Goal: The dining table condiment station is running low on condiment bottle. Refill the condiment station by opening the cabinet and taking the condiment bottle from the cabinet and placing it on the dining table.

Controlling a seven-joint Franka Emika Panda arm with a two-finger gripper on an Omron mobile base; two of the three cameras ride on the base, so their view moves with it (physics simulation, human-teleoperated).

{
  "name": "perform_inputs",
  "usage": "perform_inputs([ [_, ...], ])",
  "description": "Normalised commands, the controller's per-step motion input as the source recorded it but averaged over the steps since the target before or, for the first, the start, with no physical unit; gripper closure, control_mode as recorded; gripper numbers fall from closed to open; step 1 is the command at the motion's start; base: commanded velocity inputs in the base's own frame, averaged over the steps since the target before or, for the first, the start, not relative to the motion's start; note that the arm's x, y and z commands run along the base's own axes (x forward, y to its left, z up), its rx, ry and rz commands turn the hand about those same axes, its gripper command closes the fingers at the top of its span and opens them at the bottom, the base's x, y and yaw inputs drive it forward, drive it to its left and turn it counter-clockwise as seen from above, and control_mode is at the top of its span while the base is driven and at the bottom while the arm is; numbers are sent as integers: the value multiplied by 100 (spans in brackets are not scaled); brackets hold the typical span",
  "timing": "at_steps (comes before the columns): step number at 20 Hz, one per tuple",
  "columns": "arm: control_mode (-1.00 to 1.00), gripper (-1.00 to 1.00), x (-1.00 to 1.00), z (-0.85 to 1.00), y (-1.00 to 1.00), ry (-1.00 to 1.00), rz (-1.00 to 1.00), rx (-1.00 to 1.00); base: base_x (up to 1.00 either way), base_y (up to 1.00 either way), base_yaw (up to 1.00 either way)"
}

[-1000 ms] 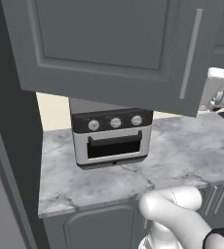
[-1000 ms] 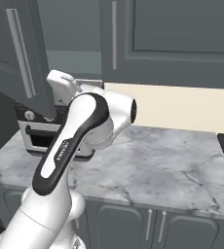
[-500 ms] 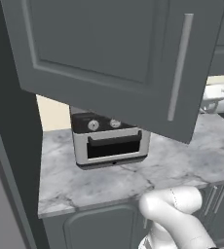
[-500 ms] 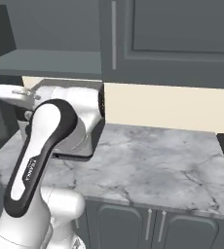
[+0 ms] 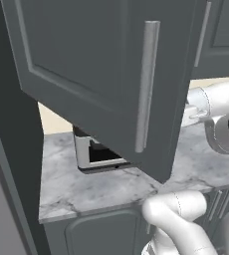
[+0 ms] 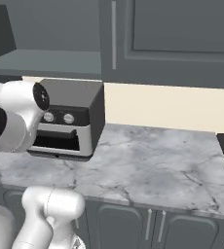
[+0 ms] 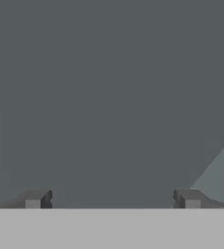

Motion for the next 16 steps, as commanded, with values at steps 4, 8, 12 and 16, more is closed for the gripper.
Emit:
perform_inputs([
  [4, -100, -100, -13, 27, 100, -33, -1, -5, 0, 0, 0],
  [8, -100, -100, -9, 23, 92, -34, -7, -3, 0, 0, 0],
  [12, -100, -100, -15, 15, 35, -28, -13, -1, 0, 0, 0],
  [16, -100, -100, -15, 7, -4, -26, -21, 0, 0, 0, 0],
])
